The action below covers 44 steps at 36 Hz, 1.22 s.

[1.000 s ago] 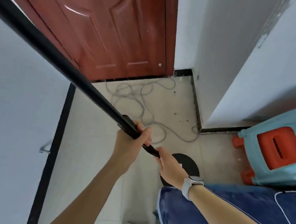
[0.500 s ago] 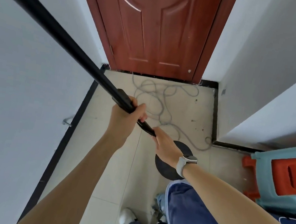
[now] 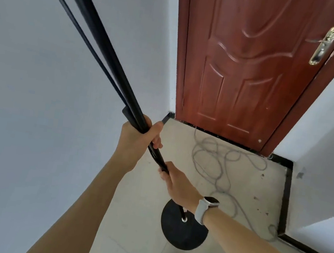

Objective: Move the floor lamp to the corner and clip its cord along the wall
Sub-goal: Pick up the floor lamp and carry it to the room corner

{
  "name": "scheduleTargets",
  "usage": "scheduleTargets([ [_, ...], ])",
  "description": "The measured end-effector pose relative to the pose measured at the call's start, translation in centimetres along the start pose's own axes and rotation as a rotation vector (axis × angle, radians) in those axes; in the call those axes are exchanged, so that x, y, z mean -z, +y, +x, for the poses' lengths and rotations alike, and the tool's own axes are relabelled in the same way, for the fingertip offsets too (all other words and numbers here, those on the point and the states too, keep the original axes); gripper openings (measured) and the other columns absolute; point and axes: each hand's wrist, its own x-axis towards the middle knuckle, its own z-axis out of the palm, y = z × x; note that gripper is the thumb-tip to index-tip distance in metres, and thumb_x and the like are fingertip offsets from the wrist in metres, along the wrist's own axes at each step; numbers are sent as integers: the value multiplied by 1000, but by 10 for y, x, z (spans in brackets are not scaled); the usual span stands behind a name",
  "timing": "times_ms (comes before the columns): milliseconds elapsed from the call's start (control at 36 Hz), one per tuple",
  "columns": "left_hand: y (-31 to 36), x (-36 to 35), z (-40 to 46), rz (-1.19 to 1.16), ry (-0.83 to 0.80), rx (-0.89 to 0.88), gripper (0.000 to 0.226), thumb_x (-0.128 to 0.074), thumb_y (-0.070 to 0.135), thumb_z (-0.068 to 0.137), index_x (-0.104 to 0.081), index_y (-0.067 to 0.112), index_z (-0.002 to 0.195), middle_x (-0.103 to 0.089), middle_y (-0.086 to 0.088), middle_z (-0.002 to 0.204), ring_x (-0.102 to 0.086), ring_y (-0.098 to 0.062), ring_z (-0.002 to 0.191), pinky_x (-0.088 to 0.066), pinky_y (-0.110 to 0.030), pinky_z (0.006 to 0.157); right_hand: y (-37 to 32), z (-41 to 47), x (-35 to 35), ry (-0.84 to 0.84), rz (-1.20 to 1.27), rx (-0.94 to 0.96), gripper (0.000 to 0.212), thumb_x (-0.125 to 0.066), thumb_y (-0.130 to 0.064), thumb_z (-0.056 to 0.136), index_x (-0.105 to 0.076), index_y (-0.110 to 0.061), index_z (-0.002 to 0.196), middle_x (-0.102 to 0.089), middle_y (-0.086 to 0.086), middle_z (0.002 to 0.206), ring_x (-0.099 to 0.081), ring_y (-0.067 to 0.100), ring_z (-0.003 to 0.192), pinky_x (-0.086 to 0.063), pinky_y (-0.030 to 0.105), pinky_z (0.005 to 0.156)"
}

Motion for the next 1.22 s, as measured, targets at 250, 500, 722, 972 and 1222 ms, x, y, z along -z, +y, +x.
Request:
scheduleTargets([
  [250,33,103,-36,42,144,-51,44,-62,15,83,-39,24,47,-45,5,41,-47,-18,39,-48,-31,51,-82,17,-70,-243,23,135,13,-30,-25,98,-40,-18,93,-47,12,72,-39,21,55,-36,36,56],
  [500,48,178,-93,148,345,-15,54,-60,10,86,-42,26,38,-46,4,39,-49,-23,42,-50,-23,50,-124,19,-142,-488,-1,254,17,-32,-28,97,-44,-23,87,-52,1,72,-46,16,62,-43,32,65],
  [722,49,210,-150,215,560,44,48,-61,8,86,-43,19,43,-48,5,40,-51,-18,40,-51,-23,50,-141,5,-199,-669,6,344,16,-32,-25,97,-41,-22,84,-51,-1,72,-45,15,62,-42,31,65],
  [972,55,212,-216,249,899,50,51,-62,7,86,-46,27,41,-50,7,40,-53,-16,40,-52,-25,51,-155,-14,-234,-973,24,494,13,-33,-21,97,-41,-23,87,-50,-5,73,-45,15,65,-41,28,66],
  [1222,66,204,-312,239,1282,48,43,-61,5,85,-44,19,49,-48,5,42,-49,-19,42,-52,-30,53,-178,-60,-275,-1294,-24,733,12,-35,-27,96,-41,-19,90,-51,1,74,-43,11,57,-39,20,56],
])
